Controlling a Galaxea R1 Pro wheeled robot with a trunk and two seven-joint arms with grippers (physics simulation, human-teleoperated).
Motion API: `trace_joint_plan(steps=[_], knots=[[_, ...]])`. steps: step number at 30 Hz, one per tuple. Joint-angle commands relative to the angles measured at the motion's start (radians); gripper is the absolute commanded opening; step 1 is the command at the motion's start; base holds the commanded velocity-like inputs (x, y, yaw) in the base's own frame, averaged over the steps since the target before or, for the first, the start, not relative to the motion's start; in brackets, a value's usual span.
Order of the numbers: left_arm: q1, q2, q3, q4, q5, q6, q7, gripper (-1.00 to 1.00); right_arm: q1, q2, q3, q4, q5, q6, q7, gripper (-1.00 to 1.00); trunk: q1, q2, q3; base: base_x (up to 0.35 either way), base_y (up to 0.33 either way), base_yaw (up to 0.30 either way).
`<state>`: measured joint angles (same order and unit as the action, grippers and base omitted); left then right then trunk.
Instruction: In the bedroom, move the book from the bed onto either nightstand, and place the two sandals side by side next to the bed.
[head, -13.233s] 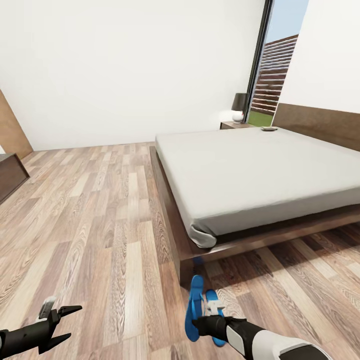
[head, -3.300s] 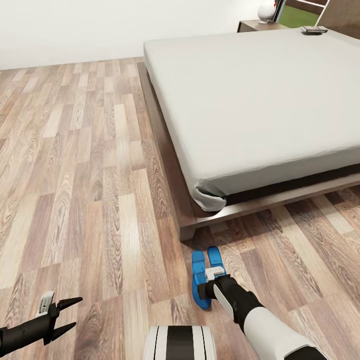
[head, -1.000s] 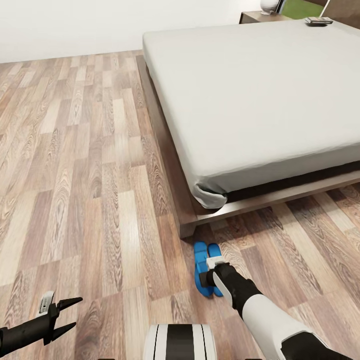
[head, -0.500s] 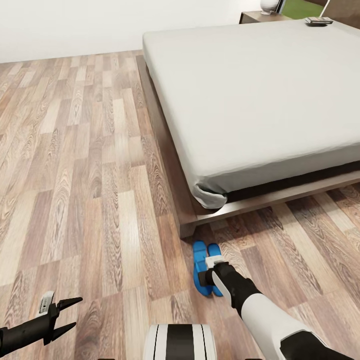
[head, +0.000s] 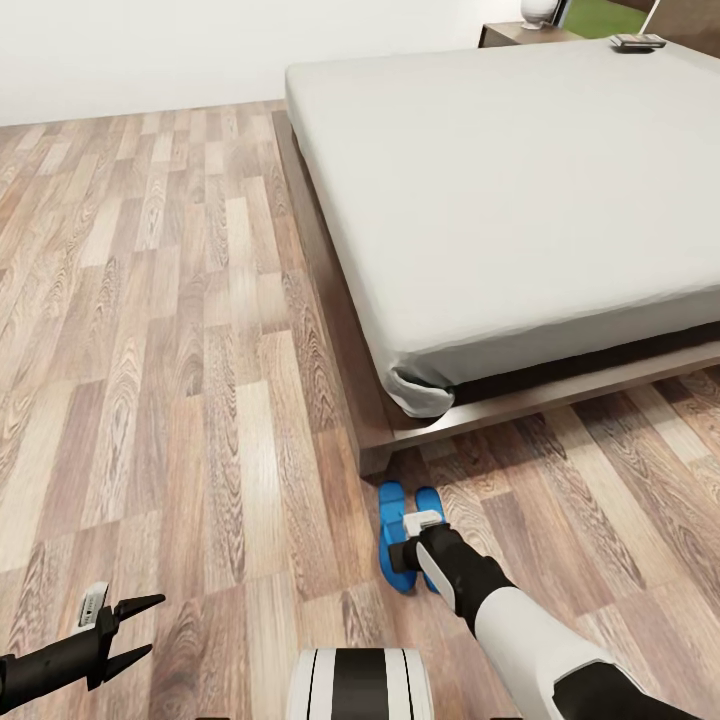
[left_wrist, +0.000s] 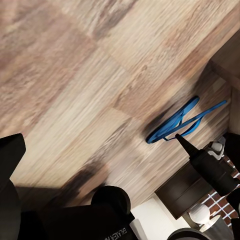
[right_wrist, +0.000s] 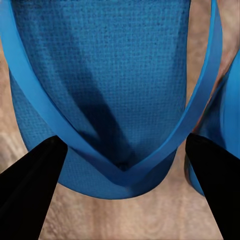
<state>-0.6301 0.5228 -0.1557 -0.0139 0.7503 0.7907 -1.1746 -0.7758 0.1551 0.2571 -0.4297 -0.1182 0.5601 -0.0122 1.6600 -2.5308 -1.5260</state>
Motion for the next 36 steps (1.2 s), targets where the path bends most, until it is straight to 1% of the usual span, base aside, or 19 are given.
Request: trace_joint_plan(steps=[1,6,13,31,36], knots=[[0.000,0.000,-0.008,0.000,0.007,0.007,-0.003,1.00,0.000,-0.001,0.007,-0.001,-0.009,0.004,-0.003,-1.00,0.000,0.000,-0.001,0.000,0.000,0.000],[0.000,0.000,-0.008,0.000,0.007,0.007,-0.003,1.00,0.000,-0.002,0.007,-0.001,-0.008,0.004,-0.004,-1.00,0.000,0.000,-0.001,0.000,0.000,0.000],[0.000,0.000,-0.008,0.000,0.007,0.007,-0.003,1.00,0.000,-0.004,0.007,-0.001,-0.008,0.004,-0.005,-1.00,0.003,-0.002,-0.028,0.000,0.000,0.000],[0.000,0.000,-0.008,0.000,0.007,0.007,-0.003,1.00,0.000,-0.007,0.007,0.000,-0.008,0.004,-0.005,-1.00,0.003,-0.002,-0.028,0.000,0.000,0.000],[0.000,0.000,-0.008,0.000,0.007,0.007,-0.003,1.00,0.000,-0.007,0.007,0.000,-0.009,0.004,-0.005,-1.00,0.005,-0.003,-0.047,0.000,0.000,0.000]])
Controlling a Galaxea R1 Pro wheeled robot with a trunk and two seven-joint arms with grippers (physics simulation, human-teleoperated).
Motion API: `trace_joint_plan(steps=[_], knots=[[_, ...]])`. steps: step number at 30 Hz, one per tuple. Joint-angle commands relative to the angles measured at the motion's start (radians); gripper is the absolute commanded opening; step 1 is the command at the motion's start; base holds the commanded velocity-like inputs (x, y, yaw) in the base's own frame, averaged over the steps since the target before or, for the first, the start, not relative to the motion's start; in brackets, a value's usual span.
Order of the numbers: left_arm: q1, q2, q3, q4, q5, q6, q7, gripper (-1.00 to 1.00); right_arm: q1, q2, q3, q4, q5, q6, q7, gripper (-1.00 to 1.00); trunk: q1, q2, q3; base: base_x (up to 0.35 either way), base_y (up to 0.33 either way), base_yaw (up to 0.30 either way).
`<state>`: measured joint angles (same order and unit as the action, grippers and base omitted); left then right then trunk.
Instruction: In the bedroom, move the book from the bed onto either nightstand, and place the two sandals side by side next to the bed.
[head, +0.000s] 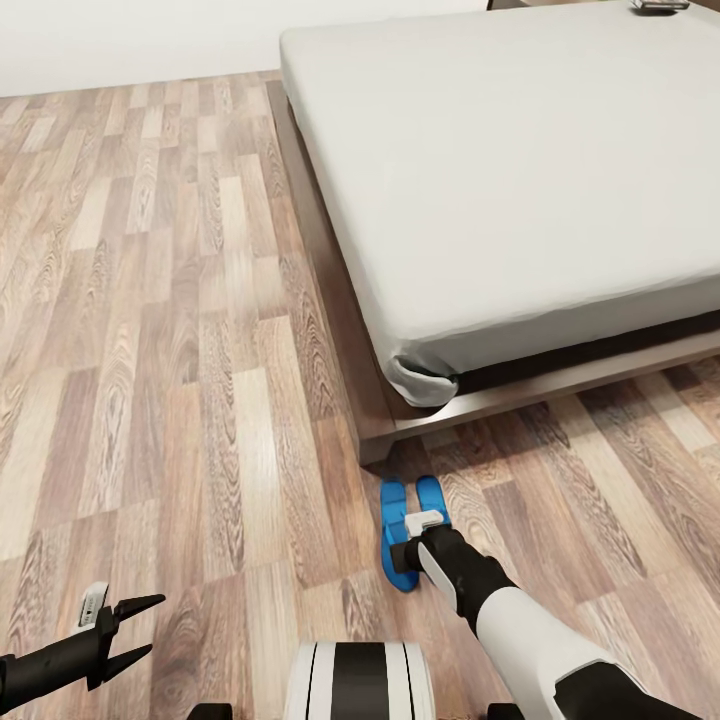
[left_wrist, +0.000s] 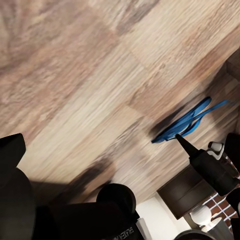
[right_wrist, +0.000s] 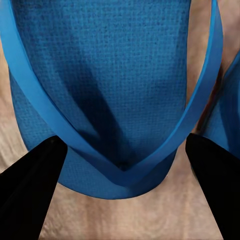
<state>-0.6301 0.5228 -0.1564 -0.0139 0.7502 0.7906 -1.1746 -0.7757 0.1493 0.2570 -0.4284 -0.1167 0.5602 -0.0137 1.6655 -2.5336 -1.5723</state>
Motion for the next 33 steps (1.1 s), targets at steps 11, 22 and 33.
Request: trace_joint_plan(steps=[11,22,33], knots=[[0.000,0.000,-0.008,0.000,0.008,0.007,-0.003,1.00,0.000,-0.002,0.007,-0.001,-0.010,0.004,-0.003,-1.00,0.000,-0.001,-0.005,0.000,0.000,0.000],[0.000,0.000,-0.008,0.000,0.008,0.007,-0.003,1.00,0.000,-0.002,0.007,-0.001,-0.011,0.004,-0.003,1.00,0.000,-0.001,-0.005,0.000,0.000,0.000],[0.000,-0.001,-0.008,0.000,0.008,0.007,-0.002,1.00,0.000,-0.002,0.006,-0.001,-0.011,0.004,-0.003,1.00,-0.002,0.001,0.019,0.000,0.000,0.000]])
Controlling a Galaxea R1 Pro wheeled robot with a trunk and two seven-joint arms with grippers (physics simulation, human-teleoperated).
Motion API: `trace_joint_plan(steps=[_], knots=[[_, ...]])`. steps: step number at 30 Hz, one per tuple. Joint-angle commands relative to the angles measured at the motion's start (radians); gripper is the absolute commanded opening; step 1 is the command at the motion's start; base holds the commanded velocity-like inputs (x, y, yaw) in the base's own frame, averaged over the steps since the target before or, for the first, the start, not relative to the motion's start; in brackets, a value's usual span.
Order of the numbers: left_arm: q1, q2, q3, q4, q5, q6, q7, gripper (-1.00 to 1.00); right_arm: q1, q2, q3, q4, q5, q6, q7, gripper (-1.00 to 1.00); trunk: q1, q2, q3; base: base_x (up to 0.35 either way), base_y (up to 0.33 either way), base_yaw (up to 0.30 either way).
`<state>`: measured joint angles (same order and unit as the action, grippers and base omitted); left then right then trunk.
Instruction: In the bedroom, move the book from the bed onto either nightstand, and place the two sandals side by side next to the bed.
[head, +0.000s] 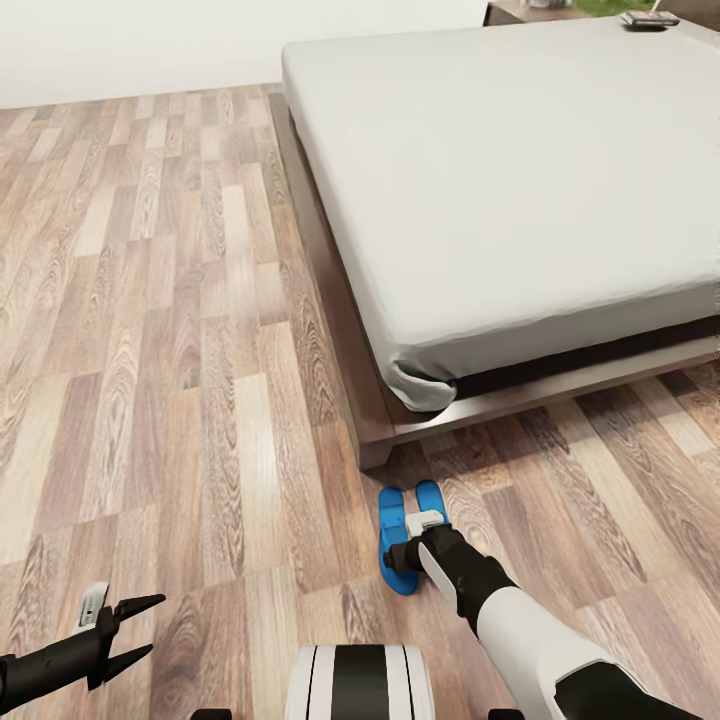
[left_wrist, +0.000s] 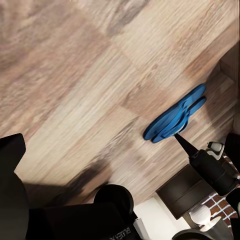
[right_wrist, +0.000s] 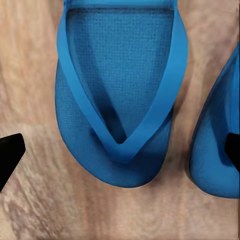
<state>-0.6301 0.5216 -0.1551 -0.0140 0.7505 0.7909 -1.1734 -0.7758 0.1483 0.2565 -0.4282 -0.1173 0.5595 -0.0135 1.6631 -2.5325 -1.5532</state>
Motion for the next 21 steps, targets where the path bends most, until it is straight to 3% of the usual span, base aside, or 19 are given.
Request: trace_joint_plan(steps=[1,21], knots=[[0.000,0.000,-0.009,0.000,0.007,0.007,-0.003,1.00,0.000,-0.001,0.007,-0.001,-0.010,0.004,-0.003,1.00,-0.001,0.000,0.003,0.000,0.000,0.000],[0.000,-0.005,-0.011,0.000,0.006,0.004,0.005,1.00,0.000,-0.006,-0.017,-0.001,-0.020,0.000,0.011,1.00,-0.010,0.005,0.081,0.000,0.000,0.000]])
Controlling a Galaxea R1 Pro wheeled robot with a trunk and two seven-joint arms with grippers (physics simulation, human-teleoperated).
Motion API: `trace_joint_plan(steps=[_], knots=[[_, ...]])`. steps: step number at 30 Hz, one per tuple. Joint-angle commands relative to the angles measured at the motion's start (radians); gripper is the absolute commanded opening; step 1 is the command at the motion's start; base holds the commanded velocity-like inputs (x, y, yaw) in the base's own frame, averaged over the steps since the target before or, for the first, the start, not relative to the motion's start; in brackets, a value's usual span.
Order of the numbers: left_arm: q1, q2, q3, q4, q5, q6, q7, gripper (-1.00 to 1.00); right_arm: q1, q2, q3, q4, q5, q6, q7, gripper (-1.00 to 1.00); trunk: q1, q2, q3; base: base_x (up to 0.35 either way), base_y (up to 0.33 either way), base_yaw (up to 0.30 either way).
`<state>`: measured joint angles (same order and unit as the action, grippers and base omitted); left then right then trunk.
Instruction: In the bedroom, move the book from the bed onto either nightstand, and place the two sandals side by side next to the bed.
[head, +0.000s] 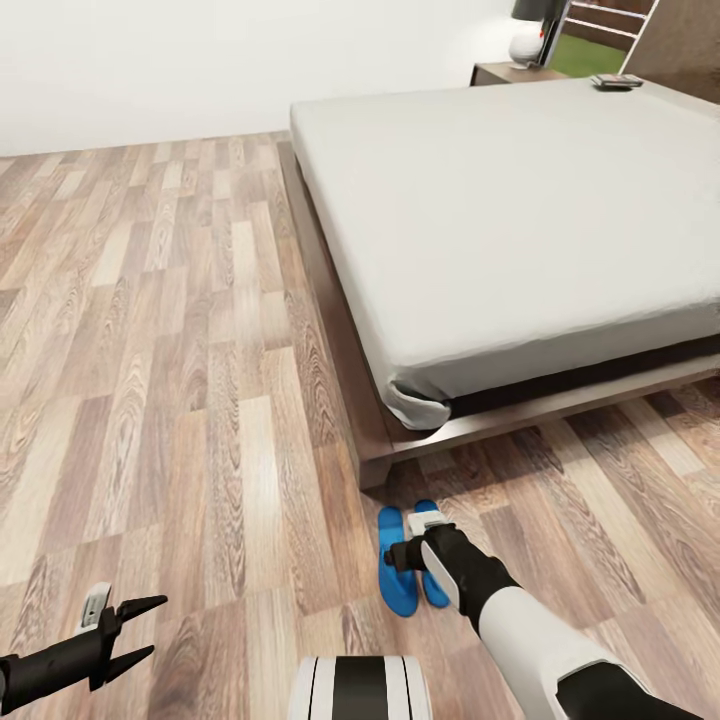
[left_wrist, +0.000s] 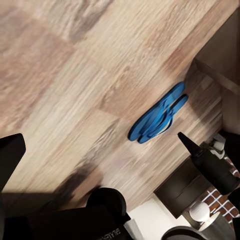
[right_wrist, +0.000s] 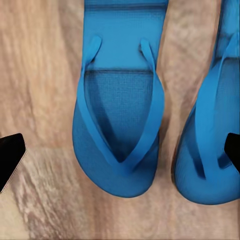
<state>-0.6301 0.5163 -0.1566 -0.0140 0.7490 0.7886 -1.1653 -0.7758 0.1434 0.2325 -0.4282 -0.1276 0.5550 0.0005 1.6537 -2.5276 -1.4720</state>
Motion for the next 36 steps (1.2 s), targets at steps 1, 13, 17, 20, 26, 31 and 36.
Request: trace_joint_plan(steps=[1,13,17,20,26,31,36], knots=[[0.000,0.000,-0.009,0.000,0.007,0.007,-0.003,1.00,0.000,-0.002,0.005,-0.001,-0.011,0.004,-0.002,1.00,-0.001,0.000,0.003,0.000,0.000,0.000],[0.000,-0.007,-0.011,-0.001,0.006,-0.003,0.002,1.00,0.000,-0.095,-0.096,0.000,-0.087,0.002,0.140,1.00,-0.006,0.003,0.050,0.000,0.000,0.000],[0.000,-0.011,-0.012,-0.001,0.006,-0.025,0.002,1.00,0.001,-0.162,-0.142,0.008,-0.135,0.002,0.272,1.00,-0.008,0.004,0.065,0.000,0.000,0.000],[0.000,-0.012,-0.012,-0.001,0.006,-0.034,0.003,1.00,0.002,-0.206,-0.155,0.013,-0.158,0.002,0.345,1.00,-0.009,0.004,0.077,0.000,0.000,0.000],[0.000,-0.015,-0.012,-0.001,0.006,-0.043,0.006,1.00,0.006,-0.290,-0.166,0.029,-0.209,0.002,0.488,1.00,-0.012,0.006,0.100,0.000,0.000,0.000],[0.000,-0.018,-0.012,-0.001,0.006,-0.045,0.020,1.00,0.006,-0.342,-0.169,0.091,-0.272,-0.002,0.604,1.00,-0.014,0.007,0.119,0.000,0.000,0.000],[0.000,-0.020,-0.012,-0.001,0.006,-0.046,0.032,1.00,0.007,-0.388,-0.170,0.200,-0.315,-0.040,0.675,1.00,-0.016,0.008,0.139,0.000,0.000,0.000]])
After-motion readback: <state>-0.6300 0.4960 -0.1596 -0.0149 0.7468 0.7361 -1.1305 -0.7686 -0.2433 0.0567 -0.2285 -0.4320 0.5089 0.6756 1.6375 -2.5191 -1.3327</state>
